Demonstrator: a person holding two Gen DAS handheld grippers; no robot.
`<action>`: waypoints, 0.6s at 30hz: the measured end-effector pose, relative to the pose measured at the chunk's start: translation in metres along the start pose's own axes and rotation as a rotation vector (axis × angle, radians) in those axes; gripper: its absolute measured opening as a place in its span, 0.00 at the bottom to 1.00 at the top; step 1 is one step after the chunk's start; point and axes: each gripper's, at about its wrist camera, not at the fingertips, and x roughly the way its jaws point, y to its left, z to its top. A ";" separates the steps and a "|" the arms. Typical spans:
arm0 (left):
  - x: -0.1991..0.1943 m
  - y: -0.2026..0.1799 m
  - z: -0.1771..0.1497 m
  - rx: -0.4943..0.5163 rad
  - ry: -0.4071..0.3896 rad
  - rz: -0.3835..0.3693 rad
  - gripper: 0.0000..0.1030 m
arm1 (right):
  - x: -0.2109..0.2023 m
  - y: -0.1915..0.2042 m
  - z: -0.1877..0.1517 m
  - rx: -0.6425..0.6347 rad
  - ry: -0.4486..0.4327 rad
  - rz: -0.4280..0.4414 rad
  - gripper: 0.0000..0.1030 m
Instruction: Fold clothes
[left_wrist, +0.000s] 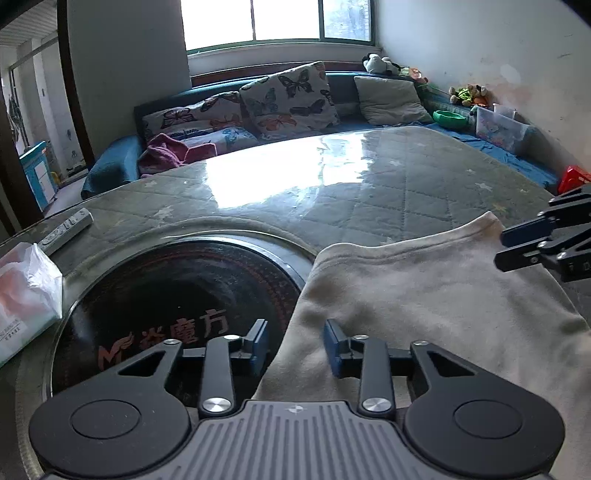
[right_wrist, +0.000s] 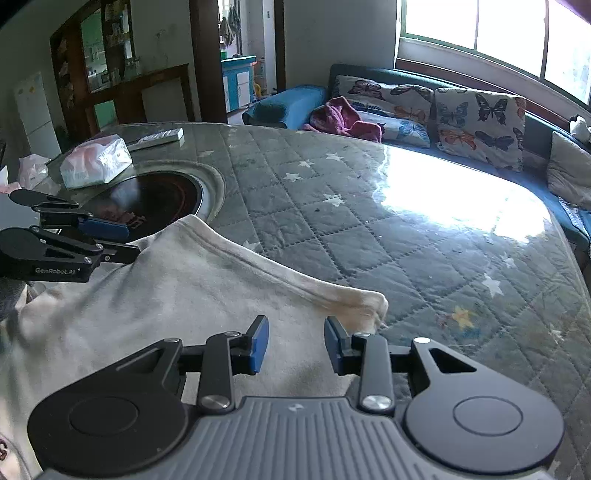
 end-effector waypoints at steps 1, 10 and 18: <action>0.000 0.000 -0.001 0.001 -0.001 -0.006 0.29 | 0.000 0.001 0.000 -0.001 0.000 0.001 0.33; -0.005 -0.003 0.002 -0.013 -0.019 -0.027 0.08 | 0.001 0.014 0.001 -0.016 -0.003 0.019 0.35; -0.028 -0.023 0.000 0.008 -0.081 -0.068 0.06 | -0.007 0.021 0.011 -0.012 -0.040 0.035 0.35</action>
